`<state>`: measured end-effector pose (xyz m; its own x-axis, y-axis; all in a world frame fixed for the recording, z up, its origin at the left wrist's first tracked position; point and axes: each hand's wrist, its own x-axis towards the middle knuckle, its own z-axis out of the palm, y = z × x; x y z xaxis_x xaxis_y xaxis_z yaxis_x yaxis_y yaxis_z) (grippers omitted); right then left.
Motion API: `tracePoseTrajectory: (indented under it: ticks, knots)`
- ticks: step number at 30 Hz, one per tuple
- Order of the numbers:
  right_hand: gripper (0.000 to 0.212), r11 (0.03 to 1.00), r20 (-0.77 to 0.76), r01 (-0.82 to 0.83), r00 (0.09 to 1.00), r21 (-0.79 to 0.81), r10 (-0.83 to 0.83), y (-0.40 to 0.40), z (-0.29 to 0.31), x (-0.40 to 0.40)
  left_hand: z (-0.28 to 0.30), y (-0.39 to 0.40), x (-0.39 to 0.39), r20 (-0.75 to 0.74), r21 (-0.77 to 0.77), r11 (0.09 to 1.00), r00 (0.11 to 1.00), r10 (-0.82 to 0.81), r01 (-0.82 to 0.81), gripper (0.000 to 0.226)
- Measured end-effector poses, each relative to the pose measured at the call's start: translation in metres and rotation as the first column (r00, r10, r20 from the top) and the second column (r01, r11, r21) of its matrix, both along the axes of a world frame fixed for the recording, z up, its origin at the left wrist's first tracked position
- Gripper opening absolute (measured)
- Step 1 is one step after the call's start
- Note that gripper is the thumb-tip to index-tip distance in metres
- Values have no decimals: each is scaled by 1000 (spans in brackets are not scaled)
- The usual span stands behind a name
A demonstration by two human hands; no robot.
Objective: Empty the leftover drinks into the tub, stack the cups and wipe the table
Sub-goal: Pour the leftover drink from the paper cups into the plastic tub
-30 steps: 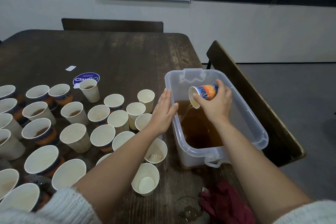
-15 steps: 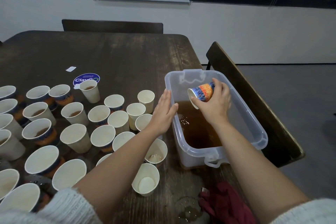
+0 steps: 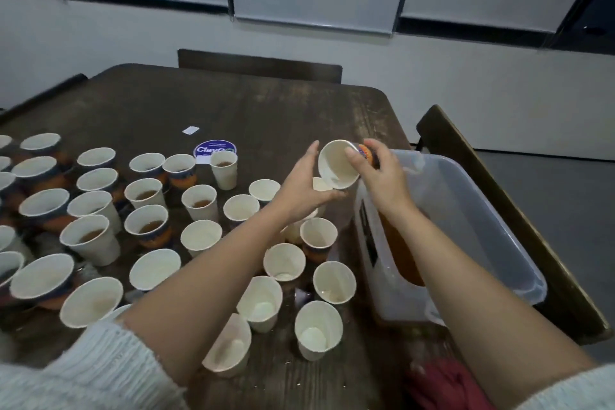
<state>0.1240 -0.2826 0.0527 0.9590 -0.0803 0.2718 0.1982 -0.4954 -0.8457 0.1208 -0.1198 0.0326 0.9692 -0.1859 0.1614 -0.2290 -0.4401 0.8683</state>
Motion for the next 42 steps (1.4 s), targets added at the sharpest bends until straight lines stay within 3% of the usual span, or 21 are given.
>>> tracePoseTrajectory:
  ticks: [5,8,11,14,16,22,27,32,39,42]
  knots:
    - [36,929,-249,-162,935,334,252,94,7,-13,12,82,-24,77,16,997,994,80,-82,101]
    - [48,863,-408,-236,805,446,431,144,9,-25,18,136,-41,118,89,990,988,99,-110,97]
    - [60,835,-492,-280,703,473,514,189,7,-35,28,190,-55,132,169,979,987,93,-114,85]
    - [67,821,-545,-433,614,371,570,227,3,-42,32,242,-65,61,270,957,993,97,-110,80]
    - [67,820,-561,-495,606,289,564,249,-1,-43,27,271,-70,6,307,946,994,109,-105,81]
    - [39,912,-504,-392,767,124,398,290,-37,-25,1,327,-87,-49,427,887,974,221,-179,77]
    - [18,943,-542,-333,792,4,282,312,-66,-16,-30,343,-89,-34,479,844,956,290,-239,94]
    - [18,921,-618,-357,762,-152,193,340,-85,-11,-59,351,-88,-15,632,754,969,245,-181,84]
    - [38,972,-679,-201,731,-122,66,366,-90,-4,-83,355,-82,-38,759,647,986,163,-77,91]
    - [38,980,-726,-170,686,-102,43,370,-92,-3,-89,355,-80,-44,771,633,988,150,-62,90]
